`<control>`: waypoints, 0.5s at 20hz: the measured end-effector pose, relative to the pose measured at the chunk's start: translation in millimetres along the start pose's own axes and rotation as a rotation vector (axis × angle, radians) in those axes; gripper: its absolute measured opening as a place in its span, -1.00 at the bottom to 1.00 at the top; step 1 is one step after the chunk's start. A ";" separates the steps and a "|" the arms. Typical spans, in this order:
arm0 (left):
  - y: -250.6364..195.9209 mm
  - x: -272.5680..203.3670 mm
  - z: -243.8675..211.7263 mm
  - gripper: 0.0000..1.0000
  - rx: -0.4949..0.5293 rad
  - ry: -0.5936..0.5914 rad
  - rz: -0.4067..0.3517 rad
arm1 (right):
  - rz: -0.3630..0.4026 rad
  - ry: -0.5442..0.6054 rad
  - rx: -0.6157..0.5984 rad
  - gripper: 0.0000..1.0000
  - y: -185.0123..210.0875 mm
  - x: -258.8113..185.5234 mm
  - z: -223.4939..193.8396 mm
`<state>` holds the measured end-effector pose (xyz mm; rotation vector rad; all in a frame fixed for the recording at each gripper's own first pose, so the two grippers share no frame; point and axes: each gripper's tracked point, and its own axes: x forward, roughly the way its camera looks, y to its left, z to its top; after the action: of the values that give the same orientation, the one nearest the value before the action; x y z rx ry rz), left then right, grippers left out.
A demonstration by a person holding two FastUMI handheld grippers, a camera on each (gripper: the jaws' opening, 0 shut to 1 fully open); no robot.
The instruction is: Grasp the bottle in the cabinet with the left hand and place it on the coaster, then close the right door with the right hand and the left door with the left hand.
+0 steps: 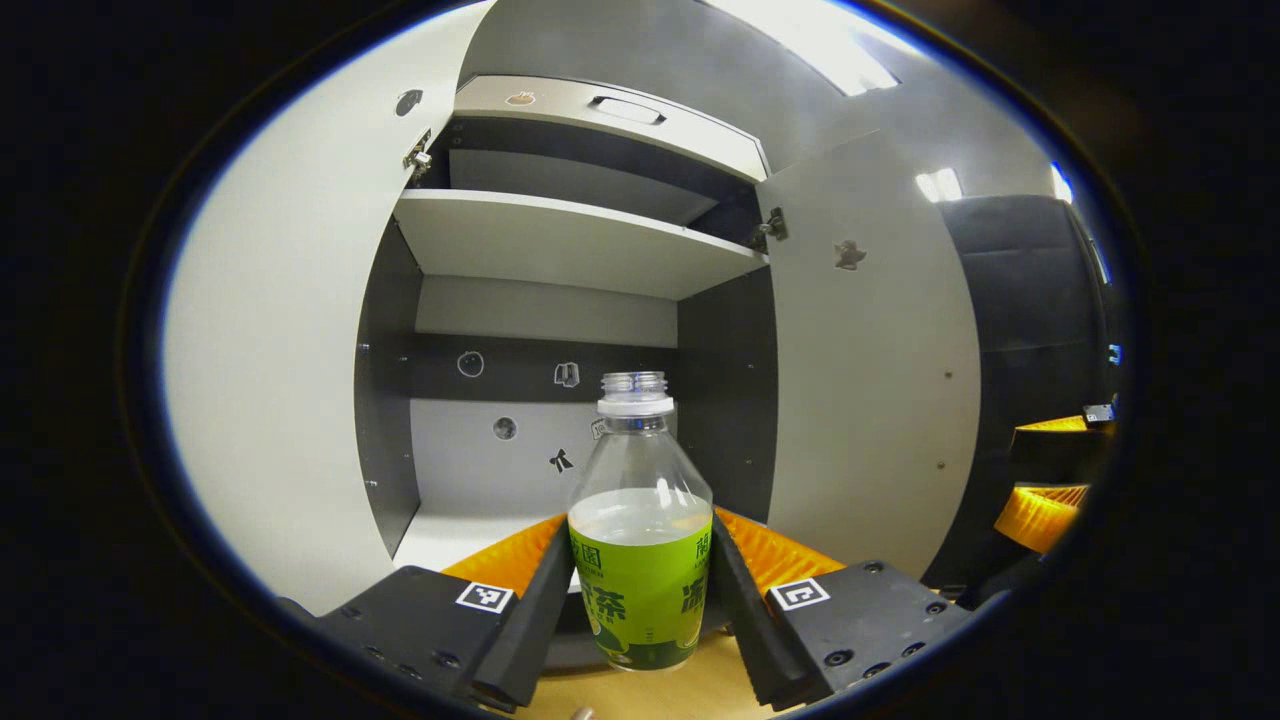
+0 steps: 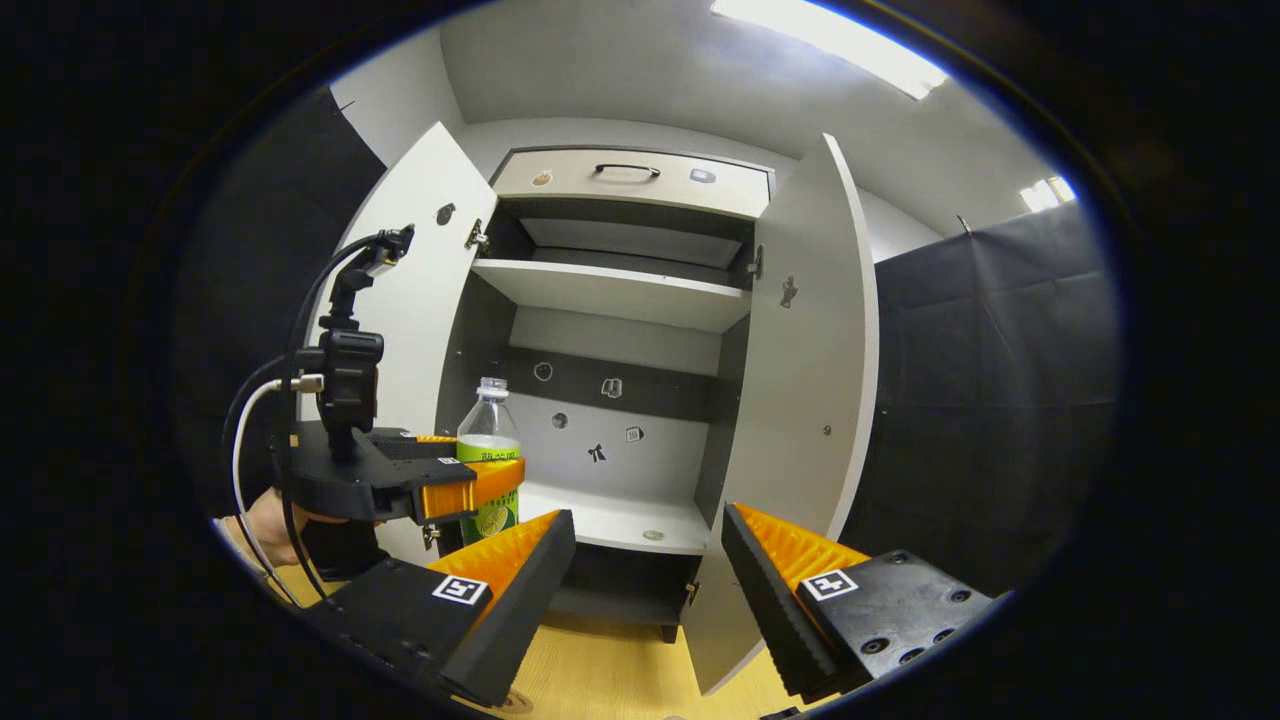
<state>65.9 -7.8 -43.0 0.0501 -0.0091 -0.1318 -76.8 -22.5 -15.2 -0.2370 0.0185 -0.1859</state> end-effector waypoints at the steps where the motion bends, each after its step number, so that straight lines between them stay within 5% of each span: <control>1: -3.3 -8.8 -2.1 0.56 -0.007 -0.003 0.003 | 0.015 -0.003 0.005 0.95 -0.1 -2.4 -0.6; 10: -36.8 -68.9 -66.3 0.56 -0.027 -0.007 0.099 | 0.185 -0.001 -0.003 0.96 -18.9 -2.7 -28.7</control>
<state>-6.3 -32.0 -111.5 0.0220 -0.0165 -0.0329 -84.0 -46.7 -38.6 -0.2368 0.0396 -0.0021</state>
